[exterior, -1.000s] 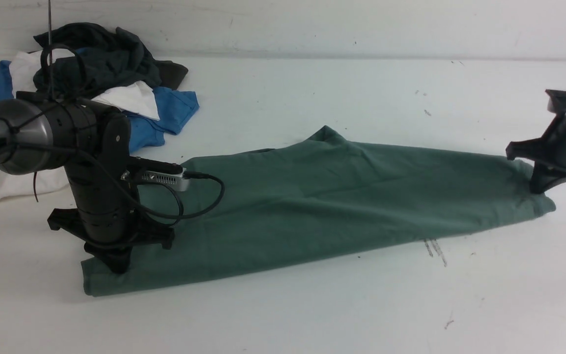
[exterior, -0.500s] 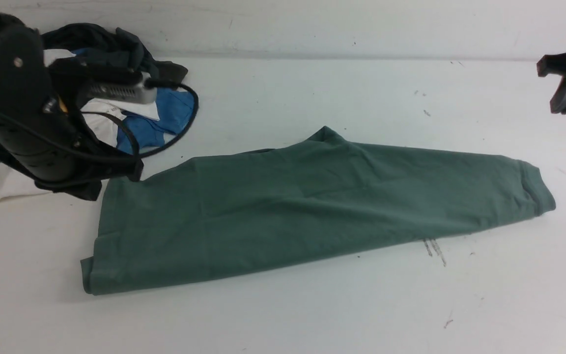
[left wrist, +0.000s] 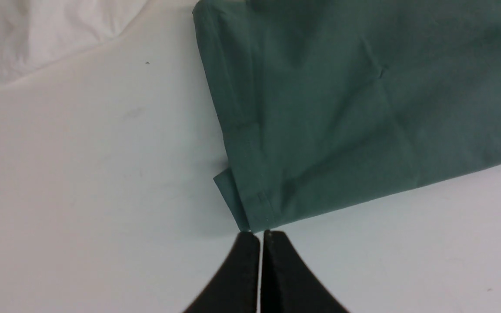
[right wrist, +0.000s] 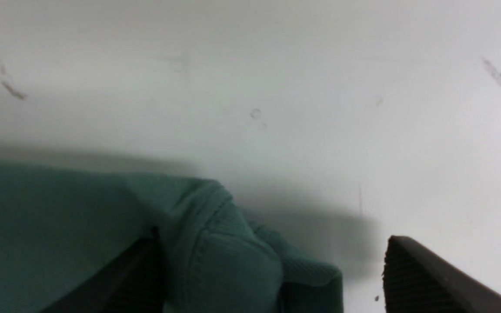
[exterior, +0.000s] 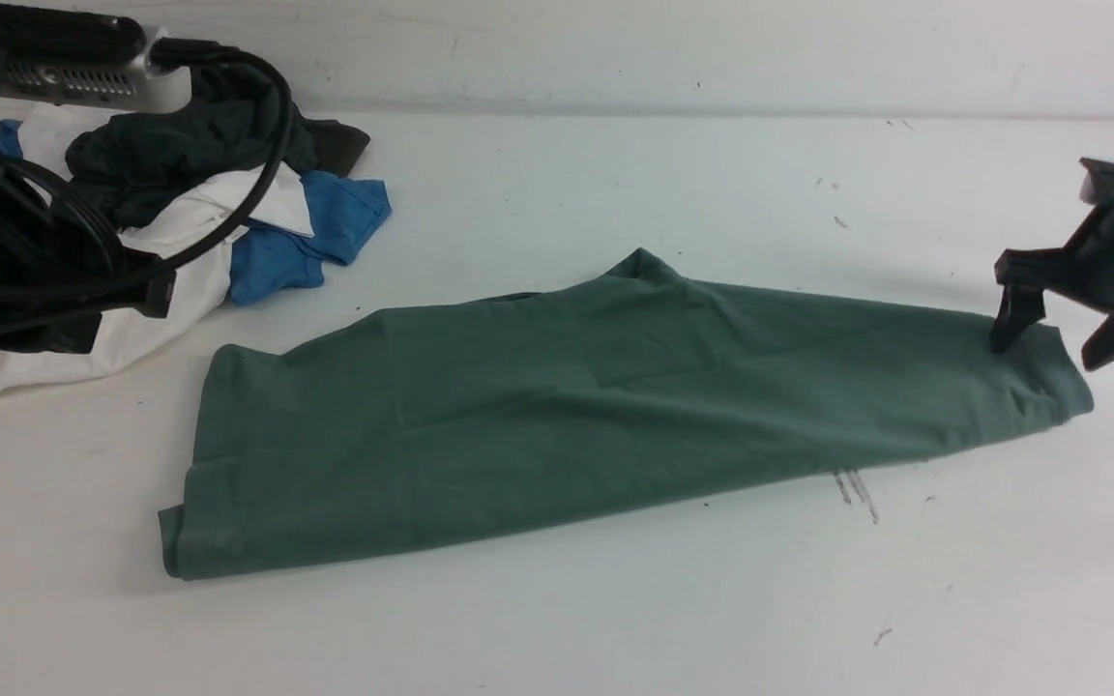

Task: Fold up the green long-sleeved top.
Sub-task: Use the right arm to clamp the right edge of the fabric, then use the right arm to drag the right edge of the fabric to the left and folds it over the left edge

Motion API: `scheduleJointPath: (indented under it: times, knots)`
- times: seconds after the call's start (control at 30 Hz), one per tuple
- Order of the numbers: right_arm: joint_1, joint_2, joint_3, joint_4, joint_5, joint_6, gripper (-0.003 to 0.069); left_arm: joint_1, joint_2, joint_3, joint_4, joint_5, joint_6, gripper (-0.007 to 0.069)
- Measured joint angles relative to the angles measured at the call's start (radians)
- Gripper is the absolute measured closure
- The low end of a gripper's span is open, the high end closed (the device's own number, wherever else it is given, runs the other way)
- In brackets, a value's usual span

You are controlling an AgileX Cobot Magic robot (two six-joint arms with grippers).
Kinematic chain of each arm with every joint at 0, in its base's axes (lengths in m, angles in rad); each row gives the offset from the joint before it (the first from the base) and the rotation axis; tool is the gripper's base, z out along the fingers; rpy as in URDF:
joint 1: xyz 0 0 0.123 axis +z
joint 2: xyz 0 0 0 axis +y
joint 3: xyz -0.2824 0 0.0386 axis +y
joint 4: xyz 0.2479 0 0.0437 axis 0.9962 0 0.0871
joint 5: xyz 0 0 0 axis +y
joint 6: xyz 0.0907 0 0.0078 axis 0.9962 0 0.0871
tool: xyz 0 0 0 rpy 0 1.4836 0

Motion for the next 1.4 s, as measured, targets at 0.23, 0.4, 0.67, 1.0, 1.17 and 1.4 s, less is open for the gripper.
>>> scheduleJointPath:
  times: [0.23, 0.4, 0.67, 1.0, 1.17, 1.4]
  knots:
    - [-0.001, -0.019, 0.070, 0.041, -0.019, -0.034, 0.0326, 0.000, 0.000, 0.001, 0.000, 0.010, 0.000, 0.0628]
    - [-0.001, -0.068, 0.089, 0.031, -0.004, -0.052, 0.0613, 0.000, 0.000, 0.001, 0.002, 0.013, 0.000, 0.0628]
    - [0.000, -0.294, 0.093, -0.138, 0.009, 0.003, 0.0613, 0.000, -0.014, 0.001, 0.002, 0.041, 0.027, 0.0628]
    - [0.202, -0.455, 0.087, 0.003, 0.024, 0.078, 0.0613, 0.000, -0.020, 0.001, -0.027, 0.040, 0.036, 0.0628]
    - [0.413, -0.450, 0.026, 0.020, 0.034, 0.155, 0.0613, 0.000, -0.020, 0.001, -0.073, 0.036, 0.072, 0.0628]
    - [0.631, -0.393, -0.114, 0.024, 0.038, 0.249, 0.0613, 0.000, -0.020, 0.001, -0.091, 0.036, 0.086, 0.0628]
